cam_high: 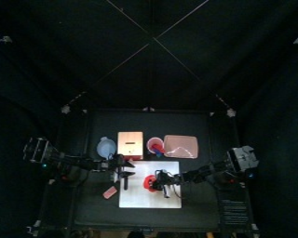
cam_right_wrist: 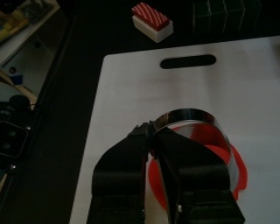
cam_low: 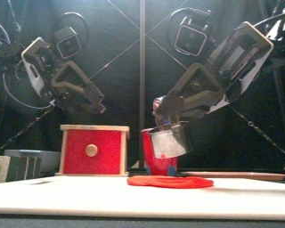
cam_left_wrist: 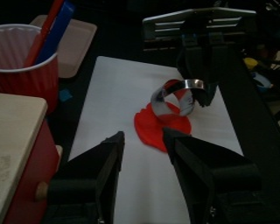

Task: Get the cutter from the drawer then cut the dough then place the extra dough in the bowl
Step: Cut the dough

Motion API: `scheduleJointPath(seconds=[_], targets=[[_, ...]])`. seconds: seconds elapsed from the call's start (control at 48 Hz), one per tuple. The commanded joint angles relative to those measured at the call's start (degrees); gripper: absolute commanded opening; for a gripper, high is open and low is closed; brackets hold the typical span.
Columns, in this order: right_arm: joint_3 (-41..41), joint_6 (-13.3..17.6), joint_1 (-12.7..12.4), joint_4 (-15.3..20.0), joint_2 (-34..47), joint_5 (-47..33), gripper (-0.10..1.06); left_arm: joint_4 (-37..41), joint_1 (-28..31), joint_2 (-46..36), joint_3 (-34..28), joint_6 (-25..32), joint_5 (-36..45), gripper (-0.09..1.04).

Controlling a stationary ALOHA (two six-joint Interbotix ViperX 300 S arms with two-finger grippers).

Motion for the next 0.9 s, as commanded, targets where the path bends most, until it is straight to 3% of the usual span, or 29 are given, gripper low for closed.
scheduleJointPath(seconds=[0.021, 0.271, 0.479, 0.896], targets=[[-1.67, 0.00, -0.26, 0.18, 0.00, -0.97, 0.55, 0.00, -0.09, -0.09, -0.35, -0.09, -0.53, 0.80], [-1.49, 0.00, -0.26, 1.93, 0.26, -0.70, 0.67, 0.00, -0.09, -0.09, 0.18, -0.26, -0.53, 0.80], [-0.35, -0.09, -0.70, 2.90, 0.00, -0.09, 0.68, 0.00, -0.09, -0.09, 0.18, -0.35, -0.53, 0.80], [-0.53, -0.88, -2.11, 1.14, -1.41, 4.57, 0.67, -0.44, -0.09, -0.09, 0.35, -0.26, -0.53, 0.80]])
